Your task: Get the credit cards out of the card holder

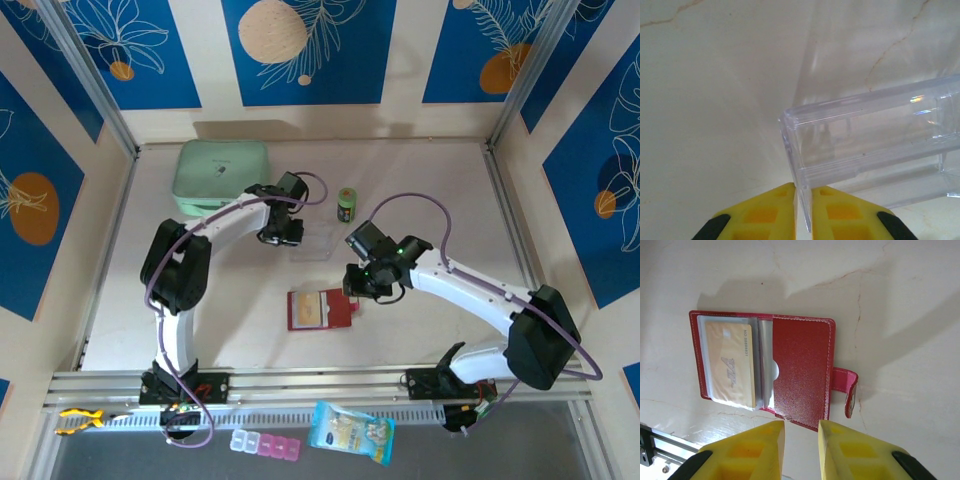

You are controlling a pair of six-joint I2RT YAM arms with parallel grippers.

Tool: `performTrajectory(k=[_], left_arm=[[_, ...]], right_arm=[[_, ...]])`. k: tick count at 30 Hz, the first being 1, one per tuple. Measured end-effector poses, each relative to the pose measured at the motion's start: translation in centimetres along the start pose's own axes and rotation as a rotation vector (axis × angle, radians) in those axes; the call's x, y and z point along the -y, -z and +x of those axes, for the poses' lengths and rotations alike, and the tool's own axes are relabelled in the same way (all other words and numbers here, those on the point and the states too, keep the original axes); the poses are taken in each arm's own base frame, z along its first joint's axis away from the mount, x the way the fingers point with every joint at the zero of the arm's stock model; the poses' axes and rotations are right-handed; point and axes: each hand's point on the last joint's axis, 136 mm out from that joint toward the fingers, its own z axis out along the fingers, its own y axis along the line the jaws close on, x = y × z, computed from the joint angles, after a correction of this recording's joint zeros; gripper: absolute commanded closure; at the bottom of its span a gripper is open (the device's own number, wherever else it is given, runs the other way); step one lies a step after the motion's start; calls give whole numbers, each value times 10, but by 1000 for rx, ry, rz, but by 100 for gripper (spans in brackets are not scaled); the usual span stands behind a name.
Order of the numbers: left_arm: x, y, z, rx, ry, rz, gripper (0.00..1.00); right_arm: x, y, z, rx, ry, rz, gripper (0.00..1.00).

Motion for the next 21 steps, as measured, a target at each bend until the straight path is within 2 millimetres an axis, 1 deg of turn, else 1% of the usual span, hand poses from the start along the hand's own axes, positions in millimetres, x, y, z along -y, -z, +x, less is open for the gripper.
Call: performTrajectory(k=[6,9,11,15,18,21], left_arm=[[3,3,-2,4,27,10,78],[3,8,-3,13,36,14,77],[4,17,-5,28,36,22,77],[5,44,-5,80,41,55,76],[5,65,9,113,63,108,76],[4,74,30,123,87,165,77]], right_arm=[[-1,2,0,5,1,-5,75],[0,2,0,3,1,-4,75],[-1,2,1,-1,1,-8,75],[-6,2,3,-16,-2,-35,75],[-14,2,4,-24,2,-70,72],[-24,3,5,-26,14,-111,70]])
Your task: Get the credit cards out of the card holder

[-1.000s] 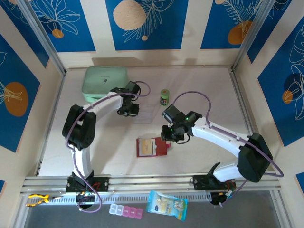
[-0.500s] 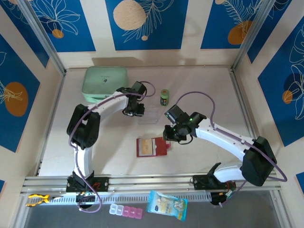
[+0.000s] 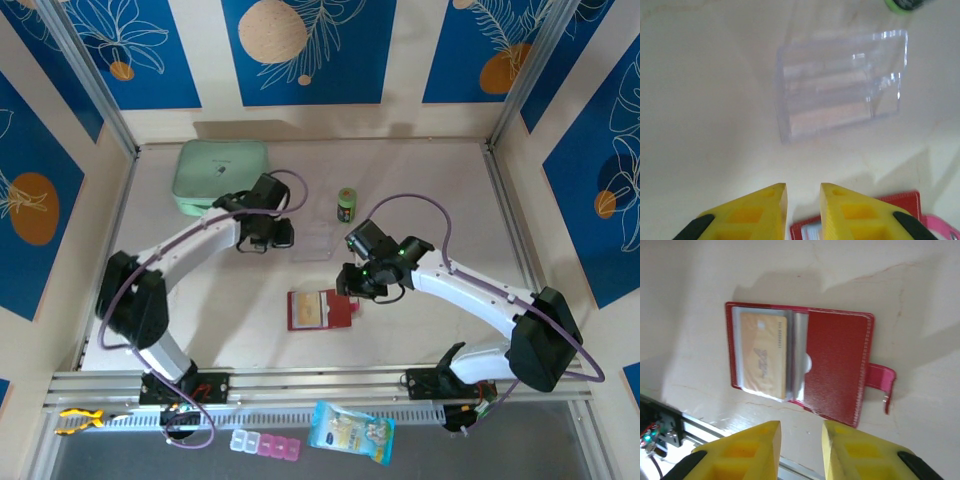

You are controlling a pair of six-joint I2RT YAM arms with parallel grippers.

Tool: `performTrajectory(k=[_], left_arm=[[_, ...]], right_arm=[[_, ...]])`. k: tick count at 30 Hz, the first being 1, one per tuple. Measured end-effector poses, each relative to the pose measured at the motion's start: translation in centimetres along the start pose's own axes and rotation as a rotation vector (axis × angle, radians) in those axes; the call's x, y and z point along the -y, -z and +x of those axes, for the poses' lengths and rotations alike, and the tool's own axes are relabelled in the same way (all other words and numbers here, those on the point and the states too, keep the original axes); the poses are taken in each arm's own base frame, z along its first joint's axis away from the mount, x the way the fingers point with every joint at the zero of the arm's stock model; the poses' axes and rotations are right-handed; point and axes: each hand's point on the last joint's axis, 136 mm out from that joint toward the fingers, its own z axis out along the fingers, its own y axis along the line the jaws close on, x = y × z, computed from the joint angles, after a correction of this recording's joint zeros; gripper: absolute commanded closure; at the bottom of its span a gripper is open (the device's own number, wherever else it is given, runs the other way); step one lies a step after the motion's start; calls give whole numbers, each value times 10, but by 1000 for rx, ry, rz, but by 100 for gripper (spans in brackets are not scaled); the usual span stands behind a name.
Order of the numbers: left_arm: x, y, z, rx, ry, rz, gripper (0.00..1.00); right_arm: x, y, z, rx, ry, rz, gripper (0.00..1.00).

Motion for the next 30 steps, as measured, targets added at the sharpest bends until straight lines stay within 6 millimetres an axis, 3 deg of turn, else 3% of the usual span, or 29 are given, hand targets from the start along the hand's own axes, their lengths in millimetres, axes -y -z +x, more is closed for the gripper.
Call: performTrajectory(k=[4,11,15,23,30], left_arm=[[-6,-3,39,-28,58,68,78],[-12,-15,107,-103,140,158,82],[-2,-18,123,-111,161,210,83],[19,-32,132,-128,159,259,88],[21,-54,155,-200,131,212,89]], right_arm=[[-14,-6,1,-8,23,-58,69],[-17,-28,9,-49,16,-121,69],[-15,-40,15,-63,0,-154,70],[-14,-51,22,-70,3,-198,70],[-25,-60,23,-103,-4,-254,71]])
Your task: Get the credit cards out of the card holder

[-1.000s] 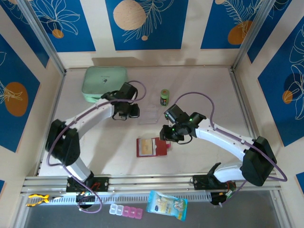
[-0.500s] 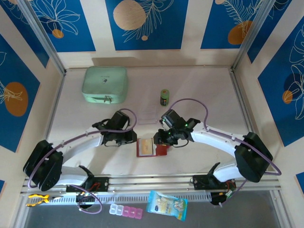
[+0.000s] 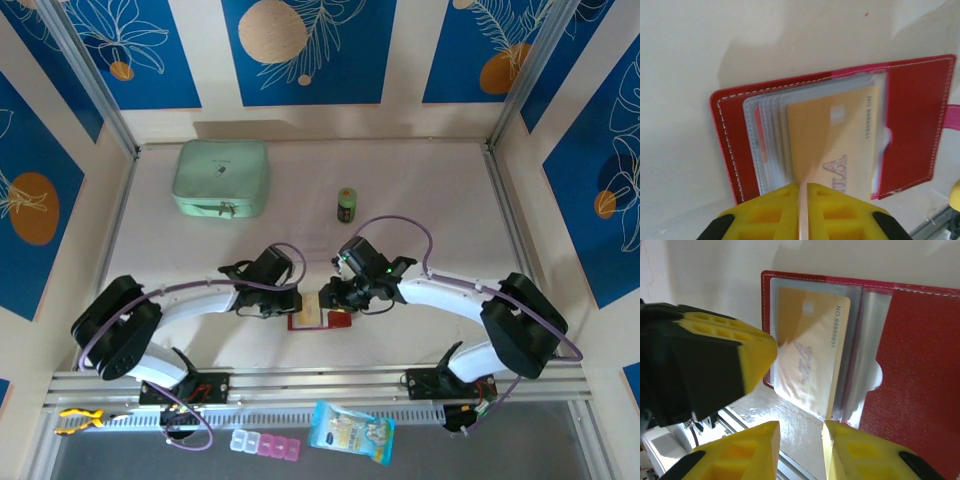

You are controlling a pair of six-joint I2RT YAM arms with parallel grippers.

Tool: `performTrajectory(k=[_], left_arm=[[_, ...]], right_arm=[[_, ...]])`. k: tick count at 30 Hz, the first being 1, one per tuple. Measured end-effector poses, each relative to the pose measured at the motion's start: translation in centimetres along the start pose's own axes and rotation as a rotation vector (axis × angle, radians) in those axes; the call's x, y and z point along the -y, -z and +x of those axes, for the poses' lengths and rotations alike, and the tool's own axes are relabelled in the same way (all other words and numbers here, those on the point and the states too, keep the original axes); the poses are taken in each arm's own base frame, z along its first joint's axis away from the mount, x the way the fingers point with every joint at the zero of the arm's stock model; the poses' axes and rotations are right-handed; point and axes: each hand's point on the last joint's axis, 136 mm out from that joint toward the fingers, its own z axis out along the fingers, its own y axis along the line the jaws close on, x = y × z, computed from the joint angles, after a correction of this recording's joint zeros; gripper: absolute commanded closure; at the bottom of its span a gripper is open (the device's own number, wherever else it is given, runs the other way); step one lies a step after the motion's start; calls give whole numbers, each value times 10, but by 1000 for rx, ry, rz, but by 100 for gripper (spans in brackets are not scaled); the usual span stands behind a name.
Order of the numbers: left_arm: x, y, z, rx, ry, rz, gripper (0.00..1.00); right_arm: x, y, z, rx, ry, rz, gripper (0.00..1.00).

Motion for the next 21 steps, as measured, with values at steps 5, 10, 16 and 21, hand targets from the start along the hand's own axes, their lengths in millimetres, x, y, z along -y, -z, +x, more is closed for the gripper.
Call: performTrajectory(k=[5,10,16,21], left_arm=[[0,-1,2,4,-14,-28,90],[-2,0,1,15,-15,-42,90],[-1,6,-4,48,-21,-41,90],[-5,8,-4,56,-19,-65,90]], right_arm=[[-1,-6,1,-16,-2,-15,71],[-1,-13,2,-38,-6,-26,74],[4,-20,5,-63,-19,-19,75],[6,-23,5,-69,-23,-13,76]])
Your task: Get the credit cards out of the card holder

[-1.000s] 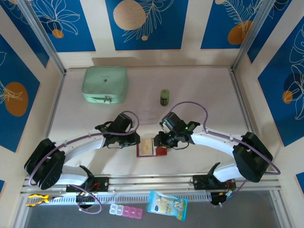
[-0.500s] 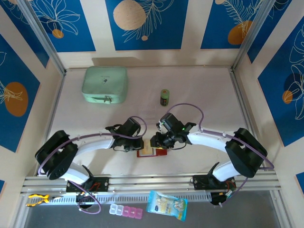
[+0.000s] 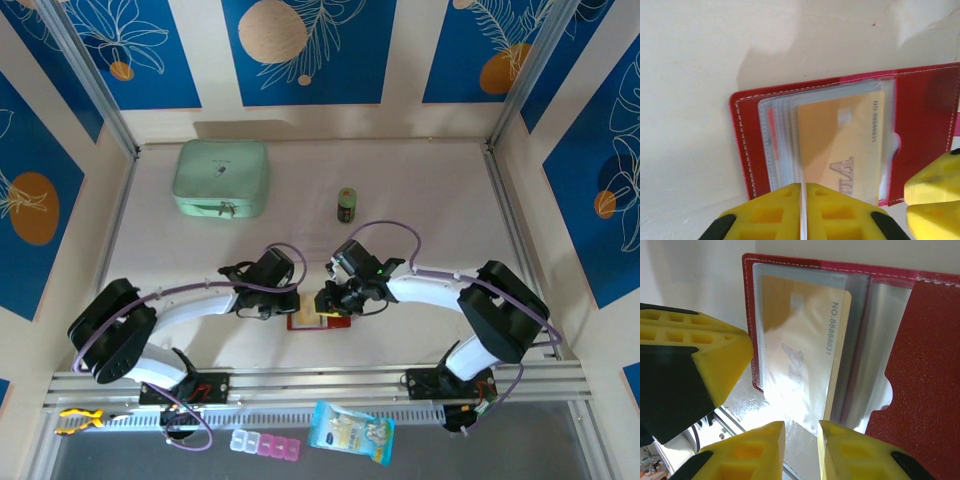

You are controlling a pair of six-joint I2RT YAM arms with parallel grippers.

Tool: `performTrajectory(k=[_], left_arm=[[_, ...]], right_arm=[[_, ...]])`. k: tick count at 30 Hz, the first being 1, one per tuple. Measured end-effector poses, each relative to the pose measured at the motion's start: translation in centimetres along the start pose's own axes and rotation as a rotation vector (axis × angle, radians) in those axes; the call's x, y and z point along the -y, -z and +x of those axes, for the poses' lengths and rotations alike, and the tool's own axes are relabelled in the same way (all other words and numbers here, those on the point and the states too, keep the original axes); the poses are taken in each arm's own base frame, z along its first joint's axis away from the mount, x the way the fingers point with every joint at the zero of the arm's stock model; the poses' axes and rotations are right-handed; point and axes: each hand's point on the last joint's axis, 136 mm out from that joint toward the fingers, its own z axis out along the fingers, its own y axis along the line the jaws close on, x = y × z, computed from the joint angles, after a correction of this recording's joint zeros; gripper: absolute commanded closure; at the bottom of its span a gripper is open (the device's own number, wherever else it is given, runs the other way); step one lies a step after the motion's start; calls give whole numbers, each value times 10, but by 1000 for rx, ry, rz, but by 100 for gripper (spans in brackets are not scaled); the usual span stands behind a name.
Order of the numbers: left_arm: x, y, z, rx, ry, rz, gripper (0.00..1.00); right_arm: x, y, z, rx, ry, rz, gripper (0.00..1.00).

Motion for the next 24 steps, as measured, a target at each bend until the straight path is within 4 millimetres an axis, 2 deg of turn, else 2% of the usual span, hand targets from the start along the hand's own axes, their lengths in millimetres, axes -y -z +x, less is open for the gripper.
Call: performTrajectory(k=[12,24], left_arm=[[-15,-8,10,-25,16,-38,90],[-15,-8,10,-24,20,-37,90]], right_arm=[[-1,-3,-7,2,-6,2,77],[1,-10,-10,-11,-17,14,78]])
